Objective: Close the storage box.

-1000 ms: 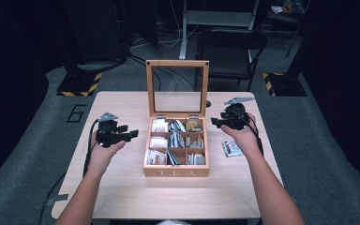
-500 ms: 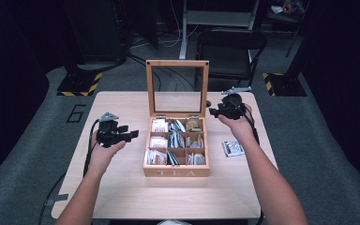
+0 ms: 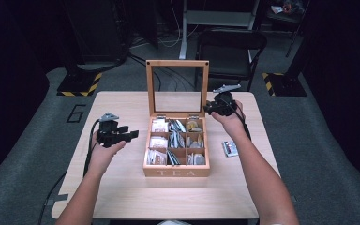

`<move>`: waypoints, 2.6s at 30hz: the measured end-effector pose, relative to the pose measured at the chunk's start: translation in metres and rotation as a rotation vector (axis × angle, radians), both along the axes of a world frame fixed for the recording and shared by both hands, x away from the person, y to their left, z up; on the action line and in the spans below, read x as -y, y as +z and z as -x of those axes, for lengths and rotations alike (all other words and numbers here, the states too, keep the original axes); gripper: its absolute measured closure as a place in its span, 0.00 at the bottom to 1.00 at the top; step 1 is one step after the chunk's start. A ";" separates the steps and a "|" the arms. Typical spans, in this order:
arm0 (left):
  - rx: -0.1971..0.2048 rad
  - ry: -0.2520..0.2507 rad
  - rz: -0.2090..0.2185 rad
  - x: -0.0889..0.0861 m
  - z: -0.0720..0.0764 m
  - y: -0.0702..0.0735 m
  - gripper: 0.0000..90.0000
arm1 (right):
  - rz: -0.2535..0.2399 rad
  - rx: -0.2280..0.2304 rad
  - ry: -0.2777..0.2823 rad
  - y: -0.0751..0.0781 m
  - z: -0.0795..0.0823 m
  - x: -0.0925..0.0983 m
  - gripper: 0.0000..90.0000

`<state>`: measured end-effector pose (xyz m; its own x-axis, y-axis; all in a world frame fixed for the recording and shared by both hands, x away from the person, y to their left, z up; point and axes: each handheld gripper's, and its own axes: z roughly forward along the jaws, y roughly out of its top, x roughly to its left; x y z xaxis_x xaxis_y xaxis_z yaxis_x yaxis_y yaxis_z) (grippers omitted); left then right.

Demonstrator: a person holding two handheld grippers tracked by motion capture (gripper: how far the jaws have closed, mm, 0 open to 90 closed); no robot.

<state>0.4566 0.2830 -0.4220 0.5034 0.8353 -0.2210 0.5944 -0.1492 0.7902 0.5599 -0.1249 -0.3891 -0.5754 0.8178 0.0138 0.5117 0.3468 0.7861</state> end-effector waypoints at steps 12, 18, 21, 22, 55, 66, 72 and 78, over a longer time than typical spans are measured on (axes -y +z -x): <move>-0.009 0.024 0.006 -0.005 0.001 -0.003 0.46 | -0.027 0.000 -0.013 -0.011 -0.017 -0.006 0.58; -0.005 0.017 -0.001 -0.006 0.003 -0.003 0.46 | -0.020 -0.003 -0.018 -0.012 -0.020 -0.008 0.56; -0.003 0.014 0.004 -0.006 0.004 -0.002 0.46 | -0.012 -0.002 -0.022 -0.013 -0.022 -0.010 0.57; -0.002 0.013 0.008 -0.006 0.005 -0.001 0.46 | -0.007 -0.011 -0.029 -0.015 -0.024 -0.012 0.57; -0.013 0.006 0.014 -0.006 -0.007 -0.004 0.46 | -0.043 -0.031 -0.006 -0.016 -0.045 -0.011 0.70; 0.007 -0.005 0.046 0.000 -0.030 0.013 0.52 | -0.040 -0.020 0.014 -0.013 -0.036 -0.008 0.72; 0.024 0.003 0.032 0.001 -0.044 0.029 0.52 | -0.044 -0.011 0.008 -0.012 -0.032 -0.009 0.73; 0.036 0.012 0.019 0.004 -0.053 0.038 0.51 | -0.038 0.016 0.025 -0.012 -0.025 -0.009 0.73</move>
